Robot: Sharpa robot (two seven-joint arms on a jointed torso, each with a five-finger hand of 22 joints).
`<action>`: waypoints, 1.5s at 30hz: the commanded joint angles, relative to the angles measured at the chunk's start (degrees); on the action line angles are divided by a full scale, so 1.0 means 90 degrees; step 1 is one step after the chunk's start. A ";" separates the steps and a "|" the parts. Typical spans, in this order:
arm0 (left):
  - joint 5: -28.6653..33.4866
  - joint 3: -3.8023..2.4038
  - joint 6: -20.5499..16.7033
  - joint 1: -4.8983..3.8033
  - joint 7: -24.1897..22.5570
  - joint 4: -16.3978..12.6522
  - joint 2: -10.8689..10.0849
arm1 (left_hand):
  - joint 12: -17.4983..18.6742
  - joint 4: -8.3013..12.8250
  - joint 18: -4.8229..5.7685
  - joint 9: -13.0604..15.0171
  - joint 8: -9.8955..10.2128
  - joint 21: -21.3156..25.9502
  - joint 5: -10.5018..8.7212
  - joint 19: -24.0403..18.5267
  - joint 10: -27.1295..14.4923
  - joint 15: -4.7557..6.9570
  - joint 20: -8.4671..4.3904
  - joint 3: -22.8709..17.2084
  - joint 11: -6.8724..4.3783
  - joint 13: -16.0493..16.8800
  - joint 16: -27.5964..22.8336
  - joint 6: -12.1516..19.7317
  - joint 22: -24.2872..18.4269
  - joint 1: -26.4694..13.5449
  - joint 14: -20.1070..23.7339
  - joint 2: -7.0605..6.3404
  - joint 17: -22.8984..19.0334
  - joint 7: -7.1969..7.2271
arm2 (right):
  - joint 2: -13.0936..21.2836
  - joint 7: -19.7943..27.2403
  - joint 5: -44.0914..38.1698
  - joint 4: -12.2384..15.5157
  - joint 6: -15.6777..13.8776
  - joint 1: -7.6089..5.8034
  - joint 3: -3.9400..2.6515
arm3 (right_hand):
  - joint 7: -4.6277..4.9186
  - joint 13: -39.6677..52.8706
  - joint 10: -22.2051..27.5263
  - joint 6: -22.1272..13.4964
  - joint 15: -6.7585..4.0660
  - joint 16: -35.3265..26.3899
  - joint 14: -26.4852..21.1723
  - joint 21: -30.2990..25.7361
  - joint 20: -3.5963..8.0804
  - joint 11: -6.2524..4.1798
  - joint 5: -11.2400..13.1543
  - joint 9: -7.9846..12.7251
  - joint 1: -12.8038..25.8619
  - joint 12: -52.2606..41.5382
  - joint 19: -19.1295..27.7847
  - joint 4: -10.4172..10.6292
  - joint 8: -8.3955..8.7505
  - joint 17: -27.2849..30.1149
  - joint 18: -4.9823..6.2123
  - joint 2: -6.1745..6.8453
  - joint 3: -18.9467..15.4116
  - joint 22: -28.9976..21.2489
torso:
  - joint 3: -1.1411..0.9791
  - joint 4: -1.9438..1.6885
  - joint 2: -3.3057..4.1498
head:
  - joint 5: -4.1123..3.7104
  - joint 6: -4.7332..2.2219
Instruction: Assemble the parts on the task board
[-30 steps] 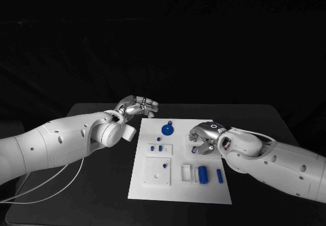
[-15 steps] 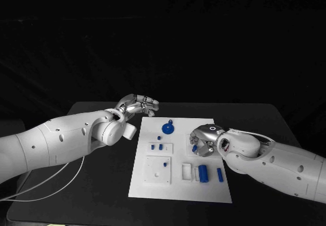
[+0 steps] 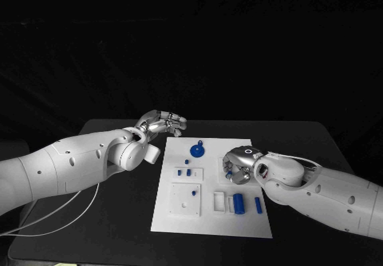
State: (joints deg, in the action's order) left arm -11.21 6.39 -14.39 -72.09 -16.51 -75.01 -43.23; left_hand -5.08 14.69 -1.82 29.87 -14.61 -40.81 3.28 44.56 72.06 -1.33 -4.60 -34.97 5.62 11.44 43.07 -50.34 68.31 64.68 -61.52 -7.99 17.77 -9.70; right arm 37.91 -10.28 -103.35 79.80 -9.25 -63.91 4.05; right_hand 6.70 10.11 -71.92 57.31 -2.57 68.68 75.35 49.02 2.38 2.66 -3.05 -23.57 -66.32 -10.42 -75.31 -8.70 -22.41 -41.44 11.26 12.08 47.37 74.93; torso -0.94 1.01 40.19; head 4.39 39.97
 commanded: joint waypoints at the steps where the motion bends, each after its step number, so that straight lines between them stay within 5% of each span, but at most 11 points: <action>1: 0.0039 -0.0005 0.0082 -0.0007 -0.0035 -0.0006 0.0009 | 0.0021 -0.0021 -0.0068 -0.0006 -0.0015 0.0035 0.0010 0.0043 -0.0016 0.0015 0.0019 0.0015 -0.0009 0.0007 -0.0028 0.0057 0.0006 -0.0028 -0.0039 0.0016 0.0008 0.0005 | -0.0013 -0.0057 -0.0303 0.0003 0.0022 0.0008 0.0008 | -0.0013 0.0034 -0.0238 0.0064 -0.0144 0.0017 -0.0077 0.0048 0.0074 -0.0009 0.0027 -0.0017 -0.0036 -0.0029 -0.0026 -0.0016 -0.0041 0.0012 0.0415 -0.0078 0.0072 0.0147 | -0.0001 0.0000 0.0000 | 0.0005 0.0011; 11: 0.0039 -0.0005 0.0089 -0.0007 -0.0008 0.0013 0.0006 | 0.0024 -0.0023 -0.0067 -0.0008 -0.0014 0.0040 0.0010 0.0042 -0.0021 0.0014 0.0020 0.0018 -0.0007 0.0007 -0.0036 0.0062 0.0008 -0.0030 -0.0036 0.0013 0.0015 0.0003 | -0.0066 -0.0091 -0.0450 -0.0048 -0.0015 0.0010 0.0057 | -0.0019 0.0068 -0.0224 0.0070 -0.0149 0.0020 -0.0084 0.0095 0.0094 -0.0013 0.0028 -0.0027 -0.0038 -0.0025 -0.0010 -0.0059 -0.0041 0.0026 0.0415 -0.0022 0.0146 0.0146 | -0.0001 0.0001 0.0001 | 0.0010 0.0023; 14: 0.0039 -0.0005 0.0095 -0.0007 -0.0004 0.0012 0.0004 | 0.0027 -0.0026 -0.0067 -0.0010 -0.0014 0.0043 0.0010 0.0041 -0.0025 0.0013 0.0021 0.0020 -0.0006 0.0006 -0.0042 0.0067 0.0009 -0.0034 -0.0033 0.0011 0.0019 0.0001 | -0.0069 -0.0089 -0.0442 -0.0059 0.0036 0.0011 0.0076 | -0.0012 0.0084 -0.0196 0.0049 -0.0140 0.0016 -0.0089 0.0117 0.0097 -0.0004 0.0028 -0.0025 -0.0054 -0.0011 0.0008 -0.0120 -0.0026 0.0038 0.0415 0.0077 0.0174 0.0144 | 0.0000 0.0003 -0.0002 | 0.0015 0.0037; 18: 0.0040 -0.0005 0.0097 -0.0007 -0.0004 0.0015 0.0005 | 0.0029 -0.0033 -0.0066 -0.0011 -0.0013 0.0047 0.0010 0.0041 -0.0029 0.0011 0.0022 0.0024 -0.0004 0.0006 -0.0050 0.0071 0.0011 -0.0041 -0.0032 0.0011 0.0025 0.0000 | -0.0058 -0.0091 -0.0392 -0.0067 0.0105 0.0011 0.0095 | 0.0040 0.0091 -0.0071 -0.0064 -0.0092 0.0016 -0.0087 0.0158 0.0084 0.0046 0.0006 0.0003 0.0074 0.0059 0.0023 -0.0221 0.0048 0.0061 0.0415 0.0383 -0.0018 0.0138 | 0.0002 -0.0001 0.0000 | 0.0015 0.0050; 23: 0.0040 -0.0005 0.0095 -0.0007 -0.0007 0.0017 0.0005 | 0.0030 -0.0038 -0.0065 -0.0012 -0.0014 0.0049 0.0009 0.0041 -0.0030 0.0010 0.0022 0.0026 -0.0003 0.0006 -0.0054 0.0073 0.0013 -0.0046 -0.0032 0.0011 0.0030 -0.0001 | -0.0048 -0.0092 -0.0391 -0.0052 0.0104 0.0011 0.0104 | 0.0093 0.0113 0.0055 -0.0171 -0.0040 0.0018 -0.0092 0.0184 0.0066 0.0097 -0.0063 0.0040 0.0125 0.0132 0.0059 -0.0368 0.0130 0.0097 0.0415 0.0476 -0.0251 0.0127 | 0.0002 0.0000 -0.0001 | 0.0019 0.0044; 34: 0.0054 -0.0004 0.0100 -0.0006 -0.0009 0.0025 0.0005 | 0.0031 -0.0046 -0.0065 -0.0013 -0.0015 0.0053 0.0009 0.0042 -0.0029 0.0011 0.0022 0.0028 -0.0003 0.0007 -0.0059 0.0076 0.0015 -0.0052 -0.0035 0.0014 0.0039 -0.0002 | -0.0041 -0.0043 -0.0359 0.0007 -0.0017 0.0026 0.0105 | 0.0066 0.0184 0.0003 -0.0099 -0.0060 0.0047 -0.0082 0.0200 0.0064 0.0077 0.0025 0.0033 -0.0035 0.0111 0.0053 -0.0380 0.0111 0.0124 0.0415 0.0308 -0.0104 0.0109 | -0.0001 0.0002 -0.0001 | 0.0014 0.0050; 39: 0.0054 -0.0004 0.0097 -0.0006 -0.0009 0.0022 0.0004 | 0.0031 -0.0050 -0.0065 -0.0014 -0.0016 0.0055 0.0009 0.0042 -0.0030 0.0011 0.0022 0.0030 -0.0003 0.0007 -0.0062 0.0078 0.0016 -0.0056 -0.0036 0.0016 0.0044 -0.0002 | -0.0033 -0.0005 -0.0306 0.0034 -0.0244 0.0031 0.0105 | 0.0006 0.0252 -0.0155 0.0055 -0.0117 0.0070 -0.0089 0.0221 0.0077 0.0018 0.0027 -0.0009 -0.0091 0.0031 0.0044 -0.0244 0.0028 0.0126 0.0415 0.0073 0.0158 0.0112 | -0.0002 0.0003 0.0000 | 0.0013 0.0055; 45: 0.0054 -0.0004 0.0103 -0.0006 -0.0006 0.0025 0.0005 | 0.0031 -0.0052 -0.0065 -0.0014 -0.0016 0.0056 0.0010 0.0043 -0.0030 0.0011 0.0022 0.0029 -0.0003 0.0007 -0.0065 0.0079 0.0017 -0.0056 -0.0037 0.0018 0.0048 -0.0002 | -0.0020 -0.0115 -0.0341 0.0090 -0.0607 0.0038 0.0105 | -0.0044 0.0327 -0.0279 0.0165 -0.0176 0.0076 -0.0103 0.0264 0.0106 -0.0043 0.0027 -0.0050 -0.0021 -0.0034 0.0039 -0.0154 -0.0032 0.0139 0.0415 -0.0007 0.0297 0.0123 | -0.0003 -0.0001 -0.0001 | 0.0019 0.0054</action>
State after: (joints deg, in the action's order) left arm -11.12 6.40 -14.21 -72.09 -16.21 -74.72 -43.28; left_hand -5.08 14.57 -1.68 29.83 -14.61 -40.59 3.28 44.56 72.06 -1.33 -4.59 -34.84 5.62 11.44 42.85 -49.99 68.39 64.68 -61.52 -7.99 18.12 -9.76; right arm 37.74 -11.07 -106.05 80.28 -11.98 -63.69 4.96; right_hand 6.23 13.06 -73.12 58.33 -3.19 69.18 74.93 51.24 3.18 2.06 -2.88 -23.72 -66.37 -10.47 -74.69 -10.05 -22.46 -40.24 10.07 12.63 49.68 74.91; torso -0.97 1.02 40.18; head 4.52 40.47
